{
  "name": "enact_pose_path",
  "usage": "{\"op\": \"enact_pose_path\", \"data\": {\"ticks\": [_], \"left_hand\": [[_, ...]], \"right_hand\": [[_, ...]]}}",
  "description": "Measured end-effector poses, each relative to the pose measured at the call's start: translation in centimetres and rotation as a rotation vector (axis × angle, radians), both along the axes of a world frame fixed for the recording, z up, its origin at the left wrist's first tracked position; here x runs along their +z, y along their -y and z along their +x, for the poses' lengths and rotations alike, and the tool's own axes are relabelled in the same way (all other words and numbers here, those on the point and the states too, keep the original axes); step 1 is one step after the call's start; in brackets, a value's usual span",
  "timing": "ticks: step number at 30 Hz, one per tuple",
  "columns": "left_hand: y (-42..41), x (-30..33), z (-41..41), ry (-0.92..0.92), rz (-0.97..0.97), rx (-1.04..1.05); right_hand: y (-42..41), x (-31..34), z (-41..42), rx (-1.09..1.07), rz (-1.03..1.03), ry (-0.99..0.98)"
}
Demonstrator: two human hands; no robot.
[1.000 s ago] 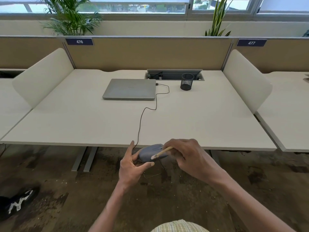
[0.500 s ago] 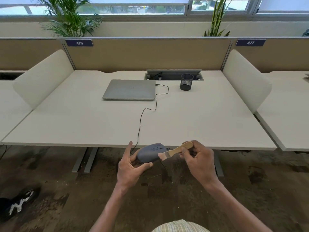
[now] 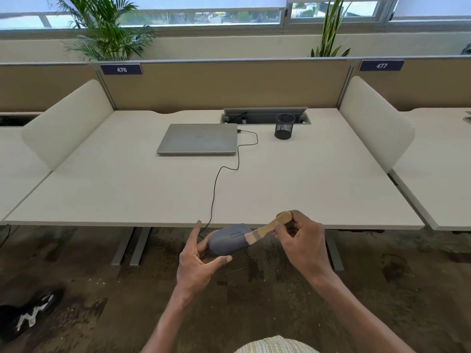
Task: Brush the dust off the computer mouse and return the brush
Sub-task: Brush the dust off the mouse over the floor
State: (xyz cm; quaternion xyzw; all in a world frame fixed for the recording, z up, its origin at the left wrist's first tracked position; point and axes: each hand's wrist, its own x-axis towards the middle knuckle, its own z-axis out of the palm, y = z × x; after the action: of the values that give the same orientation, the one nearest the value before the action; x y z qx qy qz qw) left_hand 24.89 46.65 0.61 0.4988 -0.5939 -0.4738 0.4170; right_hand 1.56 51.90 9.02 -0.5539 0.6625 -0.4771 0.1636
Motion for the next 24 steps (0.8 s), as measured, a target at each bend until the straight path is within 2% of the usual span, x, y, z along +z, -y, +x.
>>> {"op": "enact_pose_path", "data": {"ticks": [2,6,12,19,24], "left_hand": [[0.0,-0.1,0.2,-0.004,0.004,0.002],[0.0,0.3,0.3,-0.033,0.026,-0.025],[-0.1,0.7,0.7,-0.04,0.038,-0.02],[0.0,1.7,1.3,-0.063,0.059,-0.051],[-0.2,2.6,1.3,-0.08,0.063,-0.057]], "right_hand": [[0.0,0.5,-0.4,-0.043,-0.026,-0.074],[1.1,0.3,-1.0,-0.079,0.021,0.057],[1.9,-0.2,-2.1,-0.163,0.059,0.036],[3.1,-1.2,-2.3,-0.095,0.1,0.302],[4.1,-2.1,-2.9,-0.093,0.174,0.372]]}}
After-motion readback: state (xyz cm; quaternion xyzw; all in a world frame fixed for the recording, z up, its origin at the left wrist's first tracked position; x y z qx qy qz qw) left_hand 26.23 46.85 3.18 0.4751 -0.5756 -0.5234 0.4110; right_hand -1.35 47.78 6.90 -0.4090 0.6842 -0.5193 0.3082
